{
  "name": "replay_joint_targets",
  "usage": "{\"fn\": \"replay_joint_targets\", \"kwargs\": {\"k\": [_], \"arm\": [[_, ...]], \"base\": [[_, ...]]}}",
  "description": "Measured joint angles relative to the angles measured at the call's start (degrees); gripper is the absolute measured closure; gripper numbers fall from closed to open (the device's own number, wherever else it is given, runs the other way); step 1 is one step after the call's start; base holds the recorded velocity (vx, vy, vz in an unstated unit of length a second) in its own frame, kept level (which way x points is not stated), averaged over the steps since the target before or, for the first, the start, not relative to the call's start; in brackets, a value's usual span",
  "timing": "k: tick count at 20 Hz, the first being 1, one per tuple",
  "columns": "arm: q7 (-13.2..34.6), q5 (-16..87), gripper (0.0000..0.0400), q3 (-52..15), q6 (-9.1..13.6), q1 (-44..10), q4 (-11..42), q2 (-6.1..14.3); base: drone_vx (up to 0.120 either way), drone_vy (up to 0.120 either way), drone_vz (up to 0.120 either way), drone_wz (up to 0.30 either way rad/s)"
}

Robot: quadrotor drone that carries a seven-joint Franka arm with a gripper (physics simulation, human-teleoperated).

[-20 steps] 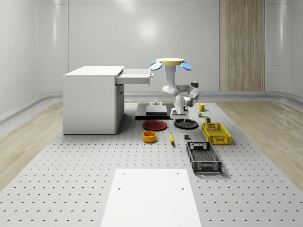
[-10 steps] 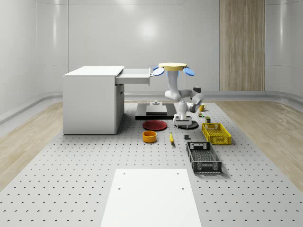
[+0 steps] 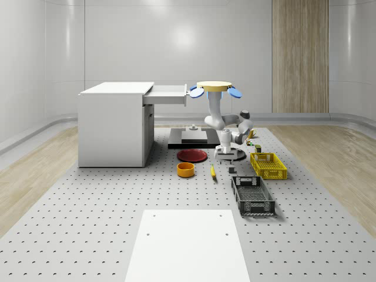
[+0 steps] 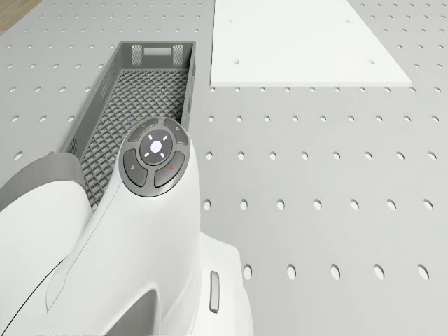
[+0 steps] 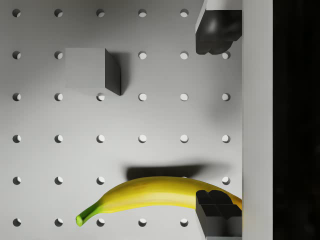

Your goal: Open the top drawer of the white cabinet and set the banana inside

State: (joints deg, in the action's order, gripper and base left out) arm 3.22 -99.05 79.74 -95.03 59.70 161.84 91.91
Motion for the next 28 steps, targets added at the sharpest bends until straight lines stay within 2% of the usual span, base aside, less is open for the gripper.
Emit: {"fn": "replay_joint_targets", "kwargs": {"k": [17,28], "arm": [[-12.8,-0.8,0.0000,-0.4,1.0,11.7,1.1,-1.1],[-16.9,-7.5,0.0000,-7.4,-0.9,17.1,-0.8,-1.7]], "base": [[0.000,0.000,0.000,0.000],[0.000,0.000,0.000,0.000]]}}
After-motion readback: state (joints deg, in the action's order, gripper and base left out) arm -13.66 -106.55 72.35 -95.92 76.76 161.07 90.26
